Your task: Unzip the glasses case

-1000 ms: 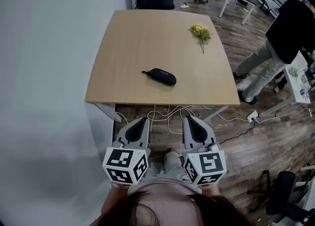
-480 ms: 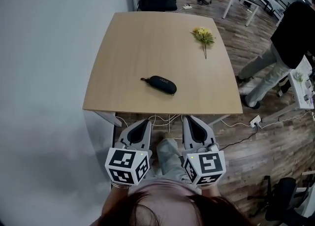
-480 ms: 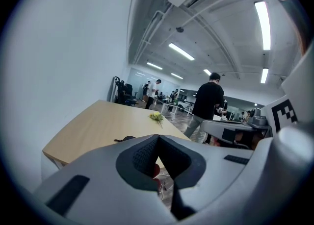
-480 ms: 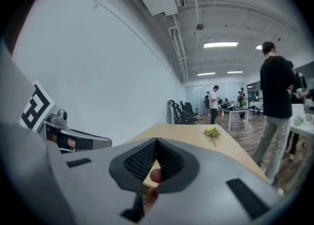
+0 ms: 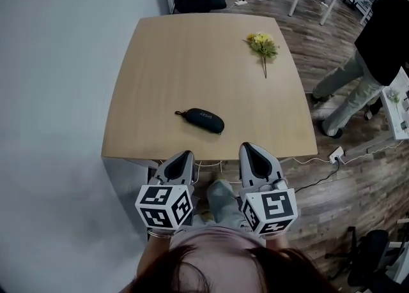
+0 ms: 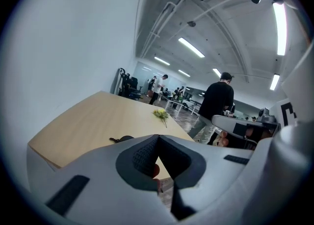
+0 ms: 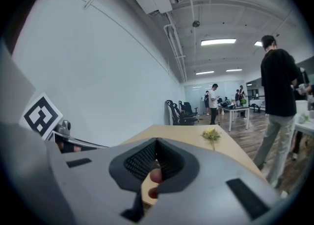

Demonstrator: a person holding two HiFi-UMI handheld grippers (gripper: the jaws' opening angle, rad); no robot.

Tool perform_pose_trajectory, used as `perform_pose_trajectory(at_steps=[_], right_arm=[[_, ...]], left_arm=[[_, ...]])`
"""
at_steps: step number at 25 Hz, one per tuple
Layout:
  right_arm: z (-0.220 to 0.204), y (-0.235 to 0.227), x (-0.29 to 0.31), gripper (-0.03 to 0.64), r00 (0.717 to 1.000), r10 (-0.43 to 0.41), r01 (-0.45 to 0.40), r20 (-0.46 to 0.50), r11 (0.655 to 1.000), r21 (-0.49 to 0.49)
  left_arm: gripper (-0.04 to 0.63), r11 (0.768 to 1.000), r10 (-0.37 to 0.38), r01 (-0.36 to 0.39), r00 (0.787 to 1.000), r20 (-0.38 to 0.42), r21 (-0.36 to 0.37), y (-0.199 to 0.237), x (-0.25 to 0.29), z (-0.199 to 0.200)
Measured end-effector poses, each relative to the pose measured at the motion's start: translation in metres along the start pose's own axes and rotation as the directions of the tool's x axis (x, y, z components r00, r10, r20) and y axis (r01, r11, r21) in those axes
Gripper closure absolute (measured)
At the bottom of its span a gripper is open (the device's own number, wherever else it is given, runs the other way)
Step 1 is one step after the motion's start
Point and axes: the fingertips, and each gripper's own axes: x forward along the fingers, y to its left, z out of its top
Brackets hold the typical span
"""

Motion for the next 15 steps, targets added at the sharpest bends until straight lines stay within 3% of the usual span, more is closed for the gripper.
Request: perform_pose_trajectory(at_steps=[15], right_arm=[[0.009, -0.055, 0.08, 0.603, 0.997, 0.07, -0.071, -0.034, 0.997, -0.016]], left_arm=[[0.593, 0.974, 0.076, -0.087, 0.995, -0.061, -0.211, 0.037, 0.095, -0.009]])
